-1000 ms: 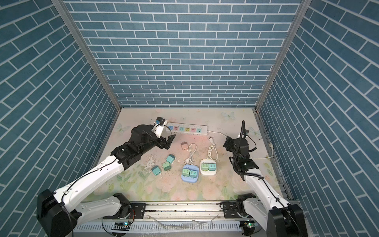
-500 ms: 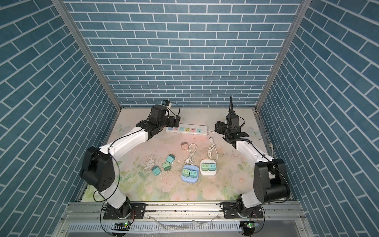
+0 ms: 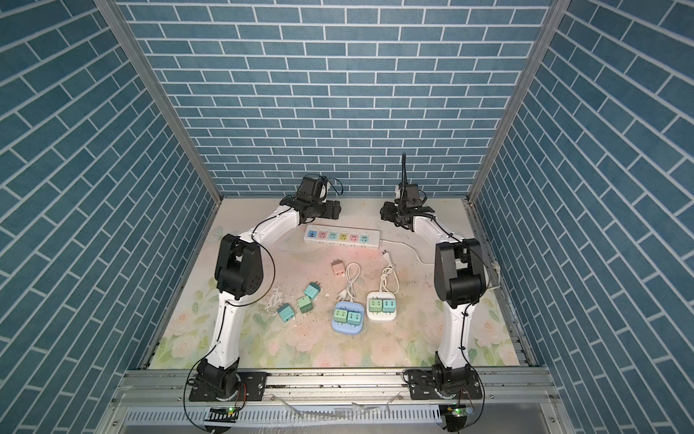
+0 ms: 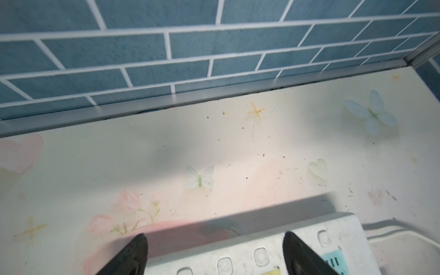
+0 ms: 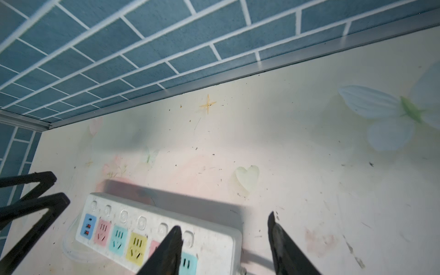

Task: Insert plugs into power strip
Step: Move the socket at the center of the table.

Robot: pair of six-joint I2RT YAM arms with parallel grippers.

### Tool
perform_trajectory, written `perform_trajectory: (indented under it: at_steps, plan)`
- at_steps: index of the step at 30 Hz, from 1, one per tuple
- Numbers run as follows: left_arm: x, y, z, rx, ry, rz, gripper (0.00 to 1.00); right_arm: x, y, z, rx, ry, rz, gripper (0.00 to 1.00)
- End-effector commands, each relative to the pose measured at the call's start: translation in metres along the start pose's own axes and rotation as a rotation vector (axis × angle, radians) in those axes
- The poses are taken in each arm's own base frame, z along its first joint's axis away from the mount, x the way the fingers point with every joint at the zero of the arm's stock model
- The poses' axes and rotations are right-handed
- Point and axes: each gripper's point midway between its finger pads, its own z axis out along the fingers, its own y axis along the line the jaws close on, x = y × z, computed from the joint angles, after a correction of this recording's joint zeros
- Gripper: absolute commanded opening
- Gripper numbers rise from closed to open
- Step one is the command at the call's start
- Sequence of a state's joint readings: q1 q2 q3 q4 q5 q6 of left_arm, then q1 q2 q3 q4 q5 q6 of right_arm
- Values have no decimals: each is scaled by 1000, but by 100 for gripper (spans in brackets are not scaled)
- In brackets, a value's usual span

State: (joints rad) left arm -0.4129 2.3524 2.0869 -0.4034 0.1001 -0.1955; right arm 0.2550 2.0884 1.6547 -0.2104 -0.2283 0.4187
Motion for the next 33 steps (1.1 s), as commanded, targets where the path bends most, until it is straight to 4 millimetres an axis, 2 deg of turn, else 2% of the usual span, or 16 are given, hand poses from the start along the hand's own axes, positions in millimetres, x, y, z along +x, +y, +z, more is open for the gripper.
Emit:
perform_trajectory:
  at_steps: [1,3,7,12,16,24,33]
  plan:
    - [18,5,9,20,95,3,89,12,3,20,-31,98,-4,57]
    - [24,8,18,22,108,1,89,22,-2,41,-33,145,10,56]
    - [33,14,34,30,129,-15,88,27,-1,60,-52,186,19,55]
    - [52,21,50,26,194,-47,87,39,1,72,-60,223,19,53]
    - [63,22,55,31,225,-57,84,49,5,76,-60,246,6,51]
    - [86,26,49,24,253,-66,79,70,10,69,-32,263,-30,48]
    - [107,32,21,1,222,-86,76,91,19,38,-26,234,-46,47]
